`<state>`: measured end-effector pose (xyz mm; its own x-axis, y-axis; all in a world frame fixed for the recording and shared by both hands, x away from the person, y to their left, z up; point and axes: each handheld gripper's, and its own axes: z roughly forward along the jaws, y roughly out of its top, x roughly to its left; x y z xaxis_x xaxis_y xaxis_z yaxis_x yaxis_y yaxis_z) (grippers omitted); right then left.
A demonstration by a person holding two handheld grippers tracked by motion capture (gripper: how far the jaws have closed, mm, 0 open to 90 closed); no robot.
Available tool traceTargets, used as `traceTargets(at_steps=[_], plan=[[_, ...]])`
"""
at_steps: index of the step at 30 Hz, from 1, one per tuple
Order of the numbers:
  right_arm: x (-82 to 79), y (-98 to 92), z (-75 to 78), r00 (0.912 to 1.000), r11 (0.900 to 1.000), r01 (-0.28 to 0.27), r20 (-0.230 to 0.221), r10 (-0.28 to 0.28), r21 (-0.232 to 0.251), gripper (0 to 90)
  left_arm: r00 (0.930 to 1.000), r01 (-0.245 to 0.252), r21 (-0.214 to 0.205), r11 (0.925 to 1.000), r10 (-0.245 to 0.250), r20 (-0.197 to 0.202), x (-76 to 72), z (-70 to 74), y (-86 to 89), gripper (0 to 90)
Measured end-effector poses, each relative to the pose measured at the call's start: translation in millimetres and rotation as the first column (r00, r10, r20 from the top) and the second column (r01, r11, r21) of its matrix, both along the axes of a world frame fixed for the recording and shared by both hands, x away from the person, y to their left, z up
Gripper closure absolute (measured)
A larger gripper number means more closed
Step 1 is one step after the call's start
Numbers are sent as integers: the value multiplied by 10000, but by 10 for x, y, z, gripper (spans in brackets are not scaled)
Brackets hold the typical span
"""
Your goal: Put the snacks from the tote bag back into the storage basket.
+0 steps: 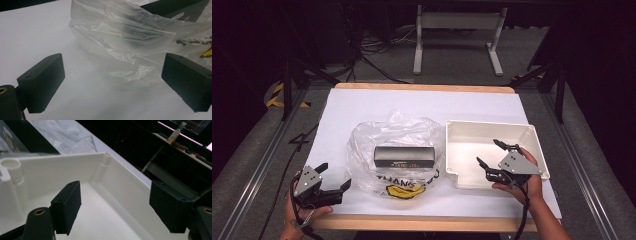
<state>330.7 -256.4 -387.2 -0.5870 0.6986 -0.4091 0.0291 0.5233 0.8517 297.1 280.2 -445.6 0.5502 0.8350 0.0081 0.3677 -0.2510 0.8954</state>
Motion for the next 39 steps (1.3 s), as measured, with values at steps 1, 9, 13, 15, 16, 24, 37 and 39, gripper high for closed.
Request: traceTargets(at_steps=[1,9,13,15,16,24,37,39], plan=[[20,25,6,9999,9999,-88,-130,90,137,262,10000,3,24,10000,-3,-14,3,-3,-1,57],[161,270,112,9807,9857,-1544,-1106,1611,669,262,9999,136,-14,9999,-136,19,-7,-2,-7,58],[219,368,194,9634,9742,-2164,-1476,2237,637,262,9998,189,-6,9998,-189,-18,0,-5,-11,58],[274,433,240,9488,9667,-2502,-1848,2560,545,261,9998,212,-23,9998,-212,-56,2,-11,-18,58],[293,463,261,9480,9657,-2555,-1843,2596,462,262,9997,236,-10,9997,-236,-81,3,-13,-23,58],[470,741,455,9035,9354,-3531,-2667,3355,-197,262,9993,341,106,9994,-339,-174,16,-27,-46,59],[686,1162,445,8380,8789,-4627,-3806,3911,-1156,269,9989,409,156,9990,-405,-235,21,-34,-55,59],[725,1225,426,8240,8651,-4832,-4039,3974,-1346,273,9989,421,159,9990,-417,-232,20,-34,-54,59]])
